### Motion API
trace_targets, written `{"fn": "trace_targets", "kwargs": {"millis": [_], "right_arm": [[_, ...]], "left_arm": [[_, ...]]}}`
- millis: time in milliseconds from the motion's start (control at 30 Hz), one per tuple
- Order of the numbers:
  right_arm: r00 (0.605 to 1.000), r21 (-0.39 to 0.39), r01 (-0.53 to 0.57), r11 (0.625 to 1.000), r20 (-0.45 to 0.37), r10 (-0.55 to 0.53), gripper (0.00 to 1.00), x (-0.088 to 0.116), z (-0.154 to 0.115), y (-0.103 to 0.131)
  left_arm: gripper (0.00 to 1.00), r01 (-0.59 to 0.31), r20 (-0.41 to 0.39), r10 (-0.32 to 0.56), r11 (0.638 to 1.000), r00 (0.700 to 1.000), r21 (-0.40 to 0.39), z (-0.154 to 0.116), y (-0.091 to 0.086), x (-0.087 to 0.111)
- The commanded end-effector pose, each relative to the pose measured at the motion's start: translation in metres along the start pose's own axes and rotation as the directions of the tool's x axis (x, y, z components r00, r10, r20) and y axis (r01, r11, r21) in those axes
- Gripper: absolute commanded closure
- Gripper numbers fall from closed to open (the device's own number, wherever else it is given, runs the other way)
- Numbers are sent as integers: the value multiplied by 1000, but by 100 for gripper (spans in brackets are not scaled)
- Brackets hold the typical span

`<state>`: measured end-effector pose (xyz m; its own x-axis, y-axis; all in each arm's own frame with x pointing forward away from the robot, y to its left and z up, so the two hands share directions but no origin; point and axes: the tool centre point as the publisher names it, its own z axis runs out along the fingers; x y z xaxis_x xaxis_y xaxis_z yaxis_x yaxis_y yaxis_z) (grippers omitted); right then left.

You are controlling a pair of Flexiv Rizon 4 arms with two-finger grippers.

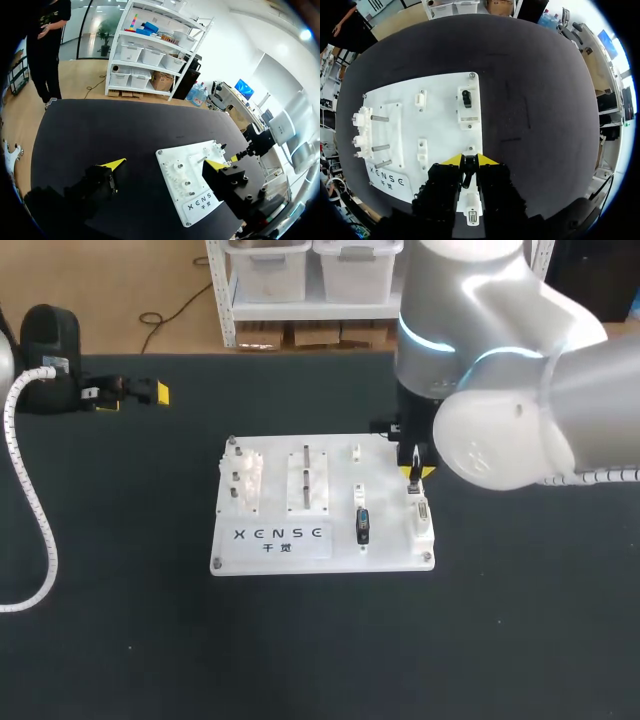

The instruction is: Insert the USB connector, Ethernet cable, and multi-pin plug into their matching sockets one by one.

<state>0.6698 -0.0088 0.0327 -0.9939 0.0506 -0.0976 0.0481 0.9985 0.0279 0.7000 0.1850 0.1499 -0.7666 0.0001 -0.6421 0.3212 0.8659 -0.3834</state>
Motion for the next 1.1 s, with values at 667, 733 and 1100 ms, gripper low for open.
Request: {"fn": "trace_targets", "kwargs": {"millis": [667, 733, 1100], "right_arm": [[1000, 39, -16, 999, -2, 16, 100, -3, 23, -3], [1000, 44, -15, 999, -6, 16, 100, -3, 26, -3], [999, 55, -25, 998, -26, 27, 100, 6, 33, -11]], "left_arm": [[0, 0, 0, 0, 1000, 1000, 0, 0, 0, 0], [0, 0, 0, 0, 1000, 1000, 0, 0, 0, 0], [0, 0, 0, 0, 1000, 1000, 0, 0, 0, 0]]}}
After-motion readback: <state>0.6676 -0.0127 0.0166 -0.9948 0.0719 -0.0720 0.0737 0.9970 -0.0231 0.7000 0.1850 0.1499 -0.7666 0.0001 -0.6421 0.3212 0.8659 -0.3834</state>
